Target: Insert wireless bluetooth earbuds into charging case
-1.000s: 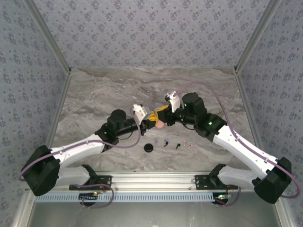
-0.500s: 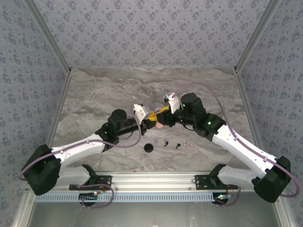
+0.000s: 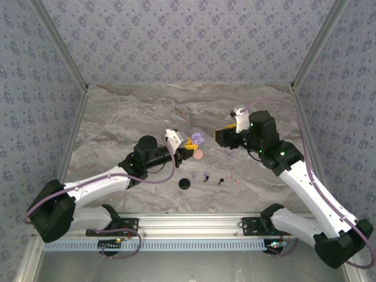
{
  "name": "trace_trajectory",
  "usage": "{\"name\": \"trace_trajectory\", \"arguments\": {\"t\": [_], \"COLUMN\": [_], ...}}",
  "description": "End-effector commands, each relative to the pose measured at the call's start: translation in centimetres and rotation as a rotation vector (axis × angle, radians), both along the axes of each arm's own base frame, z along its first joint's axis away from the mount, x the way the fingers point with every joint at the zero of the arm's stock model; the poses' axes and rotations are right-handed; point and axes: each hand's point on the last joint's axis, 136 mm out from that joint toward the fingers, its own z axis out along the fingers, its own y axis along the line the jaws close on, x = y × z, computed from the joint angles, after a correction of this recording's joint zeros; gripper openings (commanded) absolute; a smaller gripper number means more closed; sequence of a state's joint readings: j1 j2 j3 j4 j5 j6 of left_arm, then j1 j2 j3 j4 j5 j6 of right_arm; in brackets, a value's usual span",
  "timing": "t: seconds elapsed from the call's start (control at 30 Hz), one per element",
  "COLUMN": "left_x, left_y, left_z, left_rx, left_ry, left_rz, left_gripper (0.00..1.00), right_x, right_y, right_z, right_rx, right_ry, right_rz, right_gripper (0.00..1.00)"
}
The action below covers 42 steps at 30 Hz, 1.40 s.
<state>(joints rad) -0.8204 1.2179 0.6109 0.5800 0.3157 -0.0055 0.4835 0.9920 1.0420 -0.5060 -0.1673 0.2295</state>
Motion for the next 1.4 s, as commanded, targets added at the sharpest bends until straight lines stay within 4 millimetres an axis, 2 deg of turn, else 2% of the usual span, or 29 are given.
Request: {"name": "trace_trajectory", "arguments": {"t": [0.0, 0.27, 0.43, 0.6, 0.77, 1.1, 1.37], "left_x": [-0.1, -0.1, -0.2, -0.2, -0.1, 0.0, 0.1], "left_y": [0.2, 0.3, 0.4, 0.5, 0.5, 0.4, 0.4], "left_z": [2.1, 2.0, 1.8, 1.8, 1.9, 2.0, 2.1], "left_rx": [-0.037, -0.027, -0.022, -0.013, -0.015, -0.018, -0.016], "left_ry": [-0.065, -0.067, -0.070, -0.083, -0.082, -0.081, -0.081], "left_rz": [0.008, 0.013, 0.011, 0.013, 0.017, 0.021, 0.021], "left_gripper": [0.00, 0.00, 0.00, 0.00, 0.00, 0.00, 0.00], "right_x": [-0.5, -0.4, 0.5, 1.5, 2.1, 2.3, 2.2], "right_y": [-4.4, -7.4, -7.4, -7.3, -7.4, -6.5, -6.9], "right_z": [-5.0, -14.2, -18.0, -19.7, -20.7, -22.2, -23.2], "right_rx": [-0.128, -0.294, -0.326, -0.321, -0.327, -0.333, -0.397], "right_ry": [0.222, 0.558, 0.632, 0.655, 0.669, 0.713, 0.740], "right_rz": [-0.165, -0.243, -0.248, -0.257, -0.270, -0.240, -0.250], "right_gripper": [0.57, 0.57, 0.58, 0.65, 0.67, 0.67, 0.65]}}
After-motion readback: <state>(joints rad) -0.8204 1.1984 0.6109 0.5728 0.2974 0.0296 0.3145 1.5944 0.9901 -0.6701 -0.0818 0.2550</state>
